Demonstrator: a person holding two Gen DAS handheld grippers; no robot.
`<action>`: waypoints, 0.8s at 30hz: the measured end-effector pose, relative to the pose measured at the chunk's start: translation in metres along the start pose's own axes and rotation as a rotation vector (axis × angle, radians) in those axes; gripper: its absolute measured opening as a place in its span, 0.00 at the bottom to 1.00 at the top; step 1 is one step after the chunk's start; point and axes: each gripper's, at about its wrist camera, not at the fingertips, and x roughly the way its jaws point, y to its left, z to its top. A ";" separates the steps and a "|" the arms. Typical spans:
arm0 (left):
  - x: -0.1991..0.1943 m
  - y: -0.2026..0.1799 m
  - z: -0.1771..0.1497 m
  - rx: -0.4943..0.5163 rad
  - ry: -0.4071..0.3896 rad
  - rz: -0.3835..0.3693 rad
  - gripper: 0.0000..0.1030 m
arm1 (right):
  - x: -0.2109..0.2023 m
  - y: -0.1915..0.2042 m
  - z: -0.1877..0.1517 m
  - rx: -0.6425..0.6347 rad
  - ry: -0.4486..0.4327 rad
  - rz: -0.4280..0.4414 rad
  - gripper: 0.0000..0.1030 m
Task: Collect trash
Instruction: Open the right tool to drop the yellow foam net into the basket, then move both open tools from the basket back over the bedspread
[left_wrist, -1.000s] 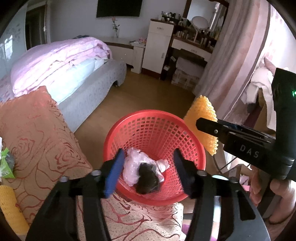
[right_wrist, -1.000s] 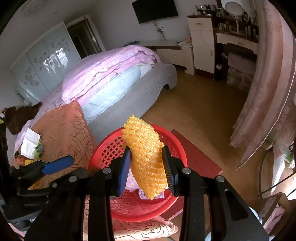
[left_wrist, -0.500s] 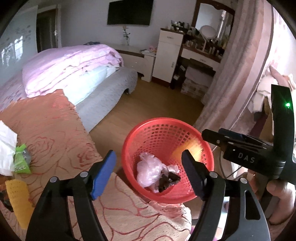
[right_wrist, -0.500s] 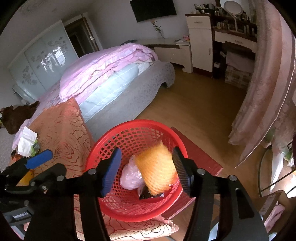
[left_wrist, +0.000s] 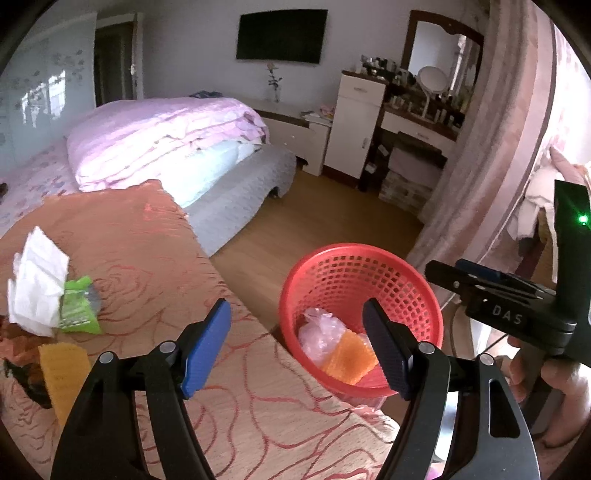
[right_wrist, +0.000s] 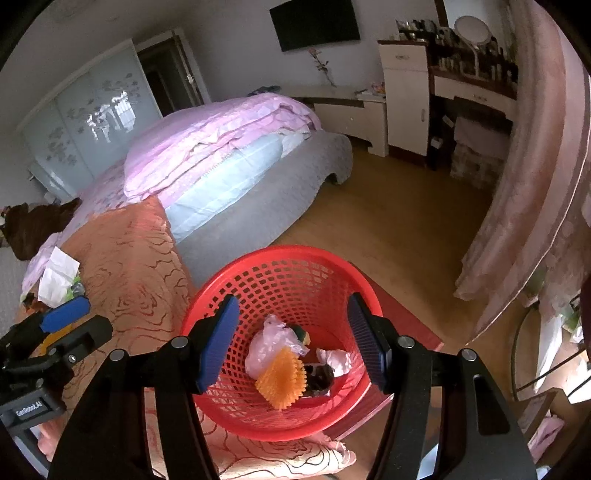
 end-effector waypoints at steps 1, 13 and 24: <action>-0.002 0.002 0.000 -0.002 -0.004 0.006 0.69 | -0.002 0.002 0.000 -0.005 -0.008 0.005 0.60; -0.036 0.042 -0.015 -0.069 -0.032 0.090 0.69 | -0.012 0.054 -0.011 -0.116 -0.026 0.095 0.64; -0.072 0.099 -0.028 -0.173 -0.081 0.177 0.69 | -0.027 0.107 -0.026 -0.181 -0.002 0.211 0.64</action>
